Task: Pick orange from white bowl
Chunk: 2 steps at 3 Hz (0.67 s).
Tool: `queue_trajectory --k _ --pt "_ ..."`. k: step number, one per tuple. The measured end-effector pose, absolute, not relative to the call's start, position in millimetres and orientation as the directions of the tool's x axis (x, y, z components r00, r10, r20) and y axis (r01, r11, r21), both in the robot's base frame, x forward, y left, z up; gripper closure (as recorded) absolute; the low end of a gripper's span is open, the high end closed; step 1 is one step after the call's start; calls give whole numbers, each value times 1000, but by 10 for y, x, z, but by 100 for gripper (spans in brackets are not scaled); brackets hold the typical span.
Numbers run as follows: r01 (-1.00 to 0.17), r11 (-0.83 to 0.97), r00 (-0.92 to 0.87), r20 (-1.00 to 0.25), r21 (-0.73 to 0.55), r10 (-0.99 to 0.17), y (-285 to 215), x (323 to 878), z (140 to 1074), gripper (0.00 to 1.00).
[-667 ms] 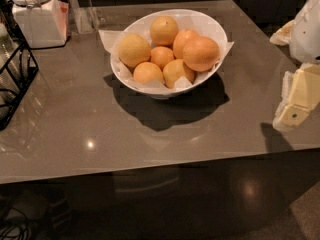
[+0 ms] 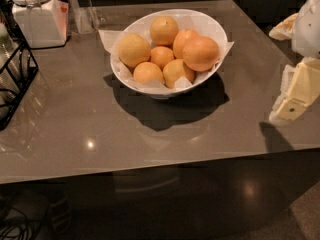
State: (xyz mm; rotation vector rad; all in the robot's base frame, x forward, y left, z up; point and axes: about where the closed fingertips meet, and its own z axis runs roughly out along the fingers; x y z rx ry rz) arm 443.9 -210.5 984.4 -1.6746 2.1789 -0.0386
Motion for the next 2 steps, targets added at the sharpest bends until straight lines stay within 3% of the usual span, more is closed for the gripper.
queue_trajectory --k 2 --pt "-965 185 -44 -587 -183 -808 -1165 5103 10312 0"
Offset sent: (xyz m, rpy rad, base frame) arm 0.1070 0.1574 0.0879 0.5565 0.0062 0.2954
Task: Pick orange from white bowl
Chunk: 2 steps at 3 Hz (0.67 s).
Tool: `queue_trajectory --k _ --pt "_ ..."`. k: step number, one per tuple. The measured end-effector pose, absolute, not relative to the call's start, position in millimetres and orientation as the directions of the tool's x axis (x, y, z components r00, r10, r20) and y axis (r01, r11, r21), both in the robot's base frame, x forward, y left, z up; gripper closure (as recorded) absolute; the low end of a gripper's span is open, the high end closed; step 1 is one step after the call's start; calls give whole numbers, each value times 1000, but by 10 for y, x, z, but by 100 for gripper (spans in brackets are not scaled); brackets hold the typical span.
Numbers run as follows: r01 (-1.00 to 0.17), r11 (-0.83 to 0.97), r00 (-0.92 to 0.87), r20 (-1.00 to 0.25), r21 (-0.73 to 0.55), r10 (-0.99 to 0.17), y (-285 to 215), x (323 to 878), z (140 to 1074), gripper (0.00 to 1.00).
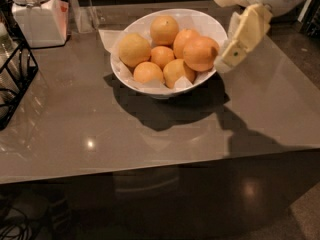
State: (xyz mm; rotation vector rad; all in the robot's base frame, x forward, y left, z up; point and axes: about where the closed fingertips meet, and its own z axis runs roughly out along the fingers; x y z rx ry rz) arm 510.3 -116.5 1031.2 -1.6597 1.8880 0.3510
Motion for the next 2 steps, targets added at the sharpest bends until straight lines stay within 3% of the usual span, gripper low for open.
queue_trajectory --k 2 --pt "-955 228 -56 -637 -192 -769 -1153 5197 10282 0"
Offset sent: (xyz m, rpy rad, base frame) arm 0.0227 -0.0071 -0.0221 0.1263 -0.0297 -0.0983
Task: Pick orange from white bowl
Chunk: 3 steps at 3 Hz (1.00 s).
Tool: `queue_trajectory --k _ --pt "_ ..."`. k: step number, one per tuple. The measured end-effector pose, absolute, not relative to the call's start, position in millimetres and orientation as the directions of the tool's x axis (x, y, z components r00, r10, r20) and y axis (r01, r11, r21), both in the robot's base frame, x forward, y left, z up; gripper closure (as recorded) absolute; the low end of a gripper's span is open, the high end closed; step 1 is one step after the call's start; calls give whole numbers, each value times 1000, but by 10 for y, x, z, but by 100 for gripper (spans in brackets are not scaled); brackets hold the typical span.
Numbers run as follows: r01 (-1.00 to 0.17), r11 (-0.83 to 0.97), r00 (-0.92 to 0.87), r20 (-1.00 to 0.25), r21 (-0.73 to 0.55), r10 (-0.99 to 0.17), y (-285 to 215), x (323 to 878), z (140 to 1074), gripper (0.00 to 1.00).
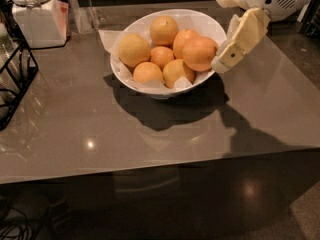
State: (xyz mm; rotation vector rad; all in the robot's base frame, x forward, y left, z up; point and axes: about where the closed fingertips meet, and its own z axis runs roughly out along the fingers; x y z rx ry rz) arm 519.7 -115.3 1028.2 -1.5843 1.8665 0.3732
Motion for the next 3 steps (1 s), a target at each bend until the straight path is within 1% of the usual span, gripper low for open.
queue_trajectory --k 1,2,3 --pt "-946 280 -97 -684 -162 -723 -1078 5464 10095 0" --pt "-945 303 -143 -684 -120 -716 -1033 5703 9895 0" --pt "-942 315 -150 -691 -117 -707 -1043 5699 9881 0"
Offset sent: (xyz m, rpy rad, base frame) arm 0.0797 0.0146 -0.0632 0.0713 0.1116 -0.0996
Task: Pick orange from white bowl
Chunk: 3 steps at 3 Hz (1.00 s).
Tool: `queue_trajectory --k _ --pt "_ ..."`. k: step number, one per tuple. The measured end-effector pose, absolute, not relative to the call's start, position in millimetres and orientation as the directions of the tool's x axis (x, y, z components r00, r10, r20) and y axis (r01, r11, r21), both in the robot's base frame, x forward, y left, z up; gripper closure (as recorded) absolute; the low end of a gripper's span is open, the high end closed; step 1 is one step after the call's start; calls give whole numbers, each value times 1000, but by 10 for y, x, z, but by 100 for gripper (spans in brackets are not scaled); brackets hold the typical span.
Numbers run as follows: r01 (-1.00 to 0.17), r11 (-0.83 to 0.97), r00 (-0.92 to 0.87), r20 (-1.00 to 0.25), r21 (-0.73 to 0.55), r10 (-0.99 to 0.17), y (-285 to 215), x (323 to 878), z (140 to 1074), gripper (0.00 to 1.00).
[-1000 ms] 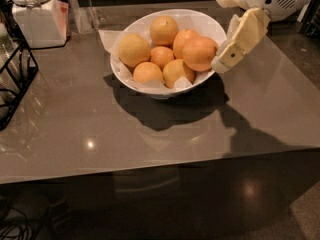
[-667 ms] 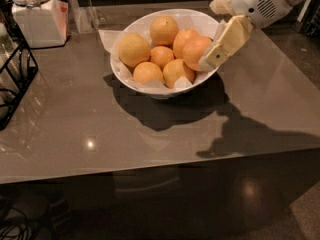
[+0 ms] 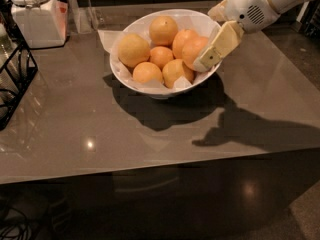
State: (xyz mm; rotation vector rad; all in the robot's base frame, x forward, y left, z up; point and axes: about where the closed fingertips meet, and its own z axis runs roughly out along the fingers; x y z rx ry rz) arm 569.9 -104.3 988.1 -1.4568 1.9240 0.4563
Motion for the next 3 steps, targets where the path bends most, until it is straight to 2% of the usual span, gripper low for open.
queue_trajectory --k 1,2,3 --pt "-915 394 -216 -725 -84 -655 -1116 5800 9752 0" --pt "-911 401 -213 -730 -91 -650 -1108 5832 9764 5" --pt "-911 401 -213 -730 -91 -650 -1108 5832 9764 23"
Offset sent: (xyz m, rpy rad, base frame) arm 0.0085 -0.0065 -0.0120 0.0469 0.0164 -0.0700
